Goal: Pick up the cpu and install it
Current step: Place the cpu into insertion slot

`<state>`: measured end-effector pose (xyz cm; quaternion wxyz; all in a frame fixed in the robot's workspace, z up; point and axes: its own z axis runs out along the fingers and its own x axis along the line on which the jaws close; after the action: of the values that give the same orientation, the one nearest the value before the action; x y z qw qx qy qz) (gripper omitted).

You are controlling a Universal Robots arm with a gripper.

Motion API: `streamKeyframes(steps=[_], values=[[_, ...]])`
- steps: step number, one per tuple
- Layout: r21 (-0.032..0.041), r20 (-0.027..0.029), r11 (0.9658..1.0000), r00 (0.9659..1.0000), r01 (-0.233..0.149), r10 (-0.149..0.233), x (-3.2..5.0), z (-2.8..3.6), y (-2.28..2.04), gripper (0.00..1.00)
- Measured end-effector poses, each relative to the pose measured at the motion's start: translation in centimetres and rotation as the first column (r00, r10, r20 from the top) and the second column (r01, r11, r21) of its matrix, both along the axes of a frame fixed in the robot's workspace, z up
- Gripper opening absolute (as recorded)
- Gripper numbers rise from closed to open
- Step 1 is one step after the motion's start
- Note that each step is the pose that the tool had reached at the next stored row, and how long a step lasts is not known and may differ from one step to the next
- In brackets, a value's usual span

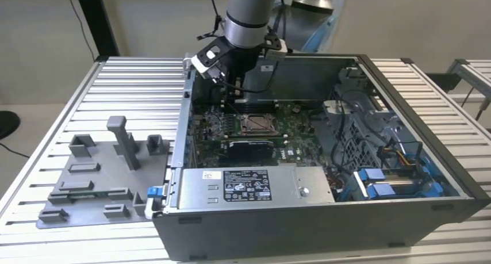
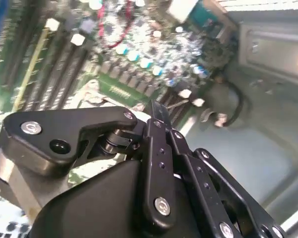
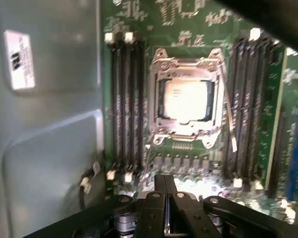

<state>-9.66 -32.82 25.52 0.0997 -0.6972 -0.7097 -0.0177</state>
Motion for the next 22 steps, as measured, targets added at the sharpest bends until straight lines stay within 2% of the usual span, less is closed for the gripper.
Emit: streamKeyframes(steps=[2,4,5,10,16,17,19,20,21,22], values=[[0.0047,0.0001,1.0000,1.0000,0.000,0.000,-0.31,0.00,-0.55,0.00],[0.0056,0.0002,1.0000,1.0000,0.000,0.000,-0.48,-0.01,-1.19,0.00],[0.0057,0.0002,1.0000,1.0000,0.000,0.000,-0.56,-0.04,-1.34,0.00],[0.0065,0.0009,1.0000,1.0000,-0.004,0.004,-1.49,-0.61,-1.35,0.00],[0.0107,0.0012,0.9999,1.0000,-0.006,0.006,-1.56,-0.75,-1.35,0.00],[0.0110,0.0041,0.9999,1.0000,-0.007,0.007,-1.73,-0.81,-1.33,0.00],[0.0112,0.0145,0.9999,0.9999,-0.007,0.007,-2.23,-0.97,-1.22,0.00],[0.0144,0.0179,0.9999,0.9998,-0.007,0.007,-2.44,-1.04,-1.21,0.00],[0.0242,0.0206,0.9997,0.9998,-0.008,0.007,-2.50,-1.07,-1.21,0.00],[0.0402,0.0232,0.9992,0.9997,-0.008,0.007,-2.54,-1.08,-1.20,0.00]])
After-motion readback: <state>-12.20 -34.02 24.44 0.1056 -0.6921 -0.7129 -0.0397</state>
